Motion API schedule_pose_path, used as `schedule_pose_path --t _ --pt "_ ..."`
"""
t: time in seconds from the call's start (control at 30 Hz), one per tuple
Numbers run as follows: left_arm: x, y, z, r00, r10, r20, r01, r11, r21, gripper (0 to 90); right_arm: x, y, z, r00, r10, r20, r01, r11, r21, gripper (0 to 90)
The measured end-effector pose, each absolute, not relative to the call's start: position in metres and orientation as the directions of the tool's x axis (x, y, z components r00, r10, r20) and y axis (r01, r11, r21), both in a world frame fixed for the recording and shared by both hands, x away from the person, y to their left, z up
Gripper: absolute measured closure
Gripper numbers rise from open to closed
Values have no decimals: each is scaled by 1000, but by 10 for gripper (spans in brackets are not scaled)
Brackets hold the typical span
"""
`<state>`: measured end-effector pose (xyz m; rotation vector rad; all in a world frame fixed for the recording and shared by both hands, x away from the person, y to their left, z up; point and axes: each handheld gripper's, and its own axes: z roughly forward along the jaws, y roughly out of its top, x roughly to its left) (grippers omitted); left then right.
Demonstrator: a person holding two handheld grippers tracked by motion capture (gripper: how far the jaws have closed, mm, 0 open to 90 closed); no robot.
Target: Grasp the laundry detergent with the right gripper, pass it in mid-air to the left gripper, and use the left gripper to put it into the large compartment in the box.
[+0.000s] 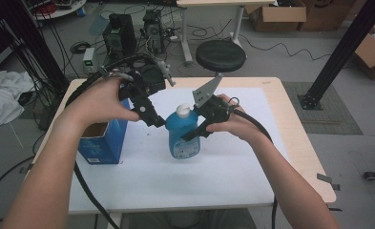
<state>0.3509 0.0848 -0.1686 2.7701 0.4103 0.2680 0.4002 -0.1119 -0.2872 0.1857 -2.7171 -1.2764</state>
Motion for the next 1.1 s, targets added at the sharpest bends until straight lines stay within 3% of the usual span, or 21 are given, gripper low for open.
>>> schedule_pose_path --t 0.87,1.1 --pt "357 43 -175 962 254 99 217 -933 286 35 393 -101 -269 -983 -175 46 -76 633 771 447" --pt "358 39 -178 966 245 85 214 -937 278 84 393 -103 -266 -983 -178 43 -80 627 775 447"
